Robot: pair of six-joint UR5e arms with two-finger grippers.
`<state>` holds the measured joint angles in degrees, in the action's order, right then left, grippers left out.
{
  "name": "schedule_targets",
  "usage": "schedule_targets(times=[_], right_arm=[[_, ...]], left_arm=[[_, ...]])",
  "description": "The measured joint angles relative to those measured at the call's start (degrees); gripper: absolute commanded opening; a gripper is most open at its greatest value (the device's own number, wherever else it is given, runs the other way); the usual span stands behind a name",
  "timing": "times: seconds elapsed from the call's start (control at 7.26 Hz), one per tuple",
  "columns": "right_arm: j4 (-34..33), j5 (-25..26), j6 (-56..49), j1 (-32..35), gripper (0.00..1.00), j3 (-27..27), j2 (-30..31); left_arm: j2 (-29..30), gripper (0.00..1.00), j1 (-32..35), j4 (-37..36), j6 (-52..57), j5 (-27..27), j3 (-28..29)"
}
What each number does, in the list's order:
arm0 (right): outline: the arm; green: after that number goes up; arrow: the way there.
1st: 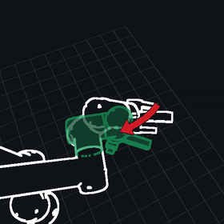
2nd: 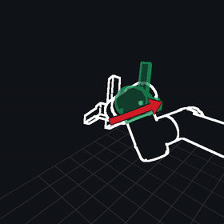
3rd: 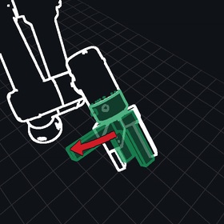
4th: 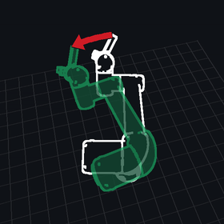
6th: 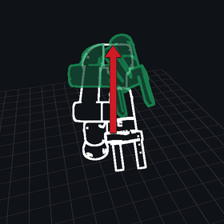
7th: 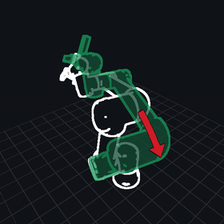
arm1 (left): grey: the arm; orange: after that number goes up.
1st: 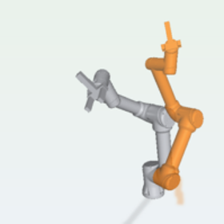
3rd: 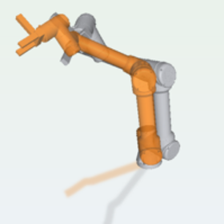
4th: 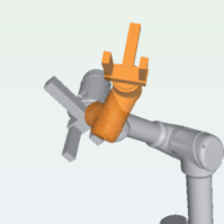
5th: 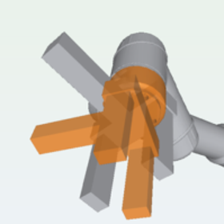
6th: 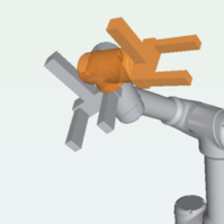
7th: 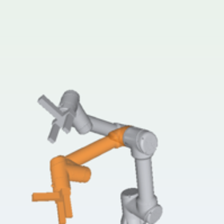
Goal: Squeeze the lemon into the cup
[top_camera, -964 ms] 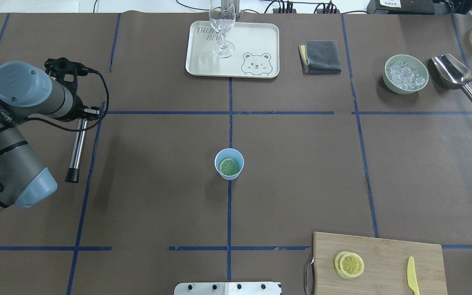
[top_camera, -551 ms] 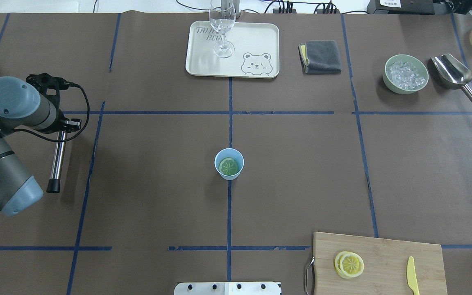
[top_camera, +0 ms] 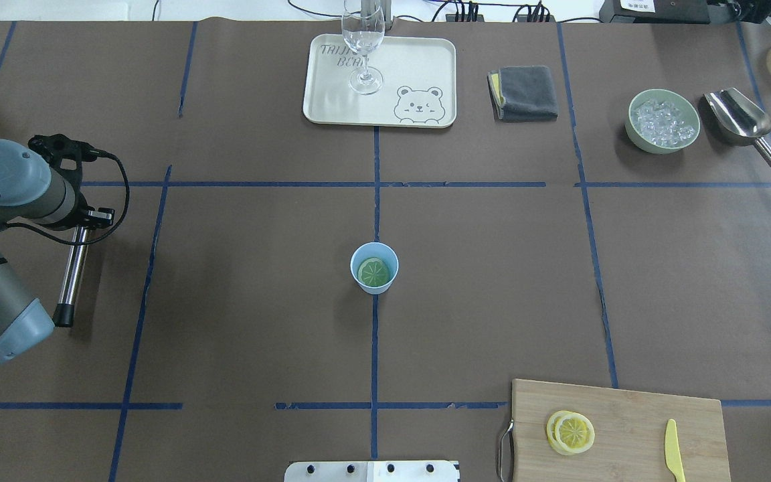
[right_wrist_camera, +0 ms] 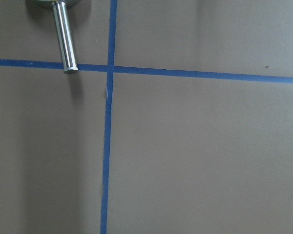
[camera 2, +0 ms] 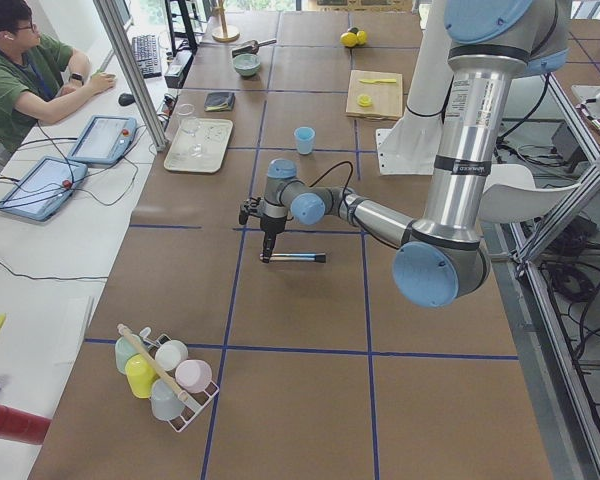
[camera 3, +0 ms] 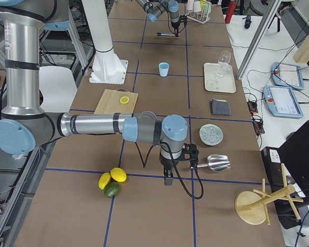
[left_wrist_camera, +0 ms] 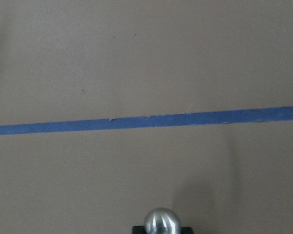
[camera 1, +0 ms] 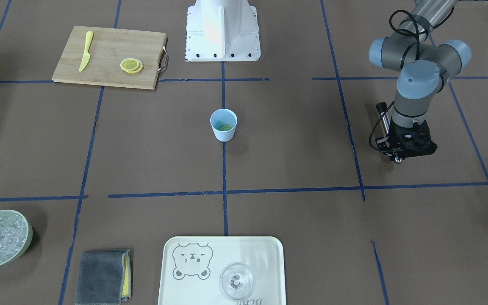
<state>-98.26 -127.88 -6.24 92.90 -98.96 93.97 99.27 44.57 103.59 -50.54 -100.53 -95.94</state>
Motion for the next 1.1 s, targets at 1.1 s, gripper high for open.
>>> schedule_targets(times=[1.1], right_arm=[[0.0, -0.1, 0.16, -0.05, 1.0, 0.09, 0.17]], left_arm=[[-5.15, 1.0, 25.86, -1.0, 37.21, -14.28, -7.63]])
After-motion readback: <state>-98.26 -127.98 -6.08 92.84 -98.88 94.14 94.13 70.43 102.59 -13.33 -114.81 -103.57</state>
